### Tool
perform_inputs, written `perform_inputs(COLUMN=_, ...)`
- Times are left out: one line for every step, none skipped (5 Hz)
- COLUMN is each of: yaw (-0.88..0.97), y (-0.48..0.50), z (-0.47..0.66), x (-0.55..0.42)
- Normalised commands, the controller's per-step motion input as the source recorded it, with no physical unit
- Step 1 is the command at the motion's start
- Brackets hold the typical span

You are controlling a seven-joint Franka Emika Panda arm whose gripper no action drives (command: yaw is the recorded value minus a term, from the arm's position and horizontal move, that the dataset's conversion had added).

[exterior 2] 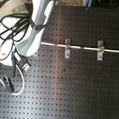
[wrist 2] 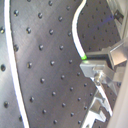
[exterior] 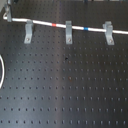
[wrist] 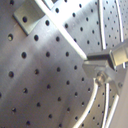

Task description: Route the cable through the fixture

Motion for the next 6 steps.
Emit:
perform_inputs(yaw=0.25, y=-0.180, z=-0.63, x=0.381)
perform_inputs(yaw=0.19, y=-0.223, z=-0.60, x=0.404)
perform_inputs(yaw=0.23, y=-0.119, z=-0.39, x=0.458)
perform_inputs(yaw=0.64, y=0.079, z=0.00, x=0.272)
perform_inputs(yaw=0.87, y=0.162, z=0.13, x=0.140)
perform_inputs(yaw=0.91, y=0.112, z=0.21, x=0.109)
